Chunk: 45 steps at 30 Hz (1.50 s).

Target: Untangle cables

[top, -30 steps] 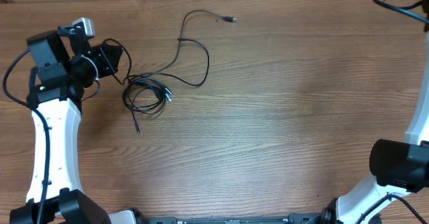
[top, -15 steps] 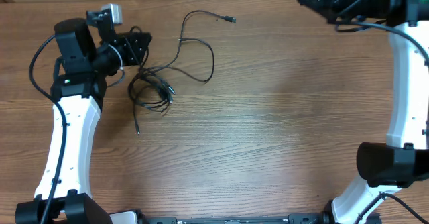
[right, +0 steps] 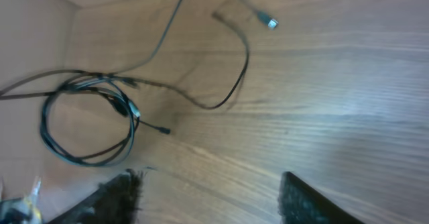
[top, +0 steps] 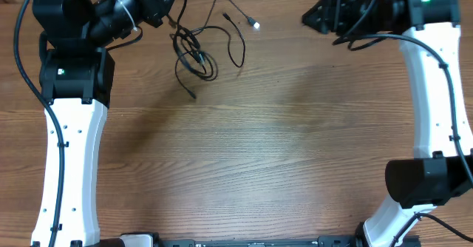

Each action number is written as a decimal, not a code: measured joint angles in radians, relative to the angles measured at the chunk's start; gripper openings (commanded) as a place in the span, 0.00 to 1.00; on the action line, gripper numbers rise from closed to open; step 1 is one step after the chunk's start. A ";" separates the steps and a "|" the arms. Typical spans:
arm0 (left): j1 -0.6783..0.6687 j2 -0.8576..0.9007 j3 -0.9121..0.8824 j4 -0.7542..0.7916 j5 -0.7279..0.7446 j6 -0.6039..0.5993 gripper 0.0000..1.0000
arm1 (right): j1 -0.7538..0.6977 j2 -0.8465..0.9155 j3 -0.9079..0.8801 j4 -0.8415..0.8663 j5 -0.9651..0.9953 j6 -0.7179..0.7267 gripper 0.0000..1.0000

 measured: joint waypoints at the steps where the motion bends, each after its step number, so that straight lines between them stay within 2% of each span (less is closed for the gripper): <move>1: -0.009 0.000 0.022 0.001 0.000 -0.003 0.04 | 0.016 0.000 -0.018 0.020 -0.005 -0.010 0.85; 3: -0.017 0.000 0.049 0.001 0.000 -0.007 0.04 | 0.043 0.000 -0.053 0.072 -0.024 -0.024 1.00; 6: -0.025 0.000 0.097 0.001 0.000 -0.022 0.04 | 0.076 0.000 -0.125 0.184 -0.109 -0.018 1.00; 8: -0.026 0.000 0.116 0.002 0.000 -0.029 0.04 | 0.078 0.000 -0.181 0.285 -0.169 0.069 1.00; 13: -0.026 -0.001 0.118 -0.010 0.007 -0.032 0.04 | 0.074 0.008 -0.224 0.343 -0.288 0.263 1.00; 16: -0.025 -0.001 0.118 -0.021 0.008 -0.032 0.04 | 0.081 0.011 -0.224 0.355 -0.387 0.308 1.00; 20: -0.025 -0.001 0.118 -0.036 0.008 -0.032 0.04 | 0.124 0.011 -0.224 0.350 -0.454 0.280 1.00; 22: -0.025 -0.001 0.118 -0.036 0.008 -0.032 0.04 | 0.176 0.012 -0.224 0.337 -0.473 0.216 1.00; 25: -0.026 -0.001 0.118 -0.037 0.008 -0.032 0.04 | 0.240 0.012 -0.224 0.331 -0.442 0.149 1.00; 30: -0.026 -0.001 0.118 -0.047 0.008 -0.032 0.04 | 0.328 0.013 -0.225 0.336 -0.237 0.129 1.00; 39: -0.025 -0.001 0.118 -0.085 0.008 -0.032 0.04 | 0.329 0.013 -0.225 0.405 -0.036 0.124 1.00; 45: -0.025 -0.001 0.118 -0.085 0.008 -0.032 0.04 | 0.329 0.014 -0.225 0.405 0.084 0.018 1.00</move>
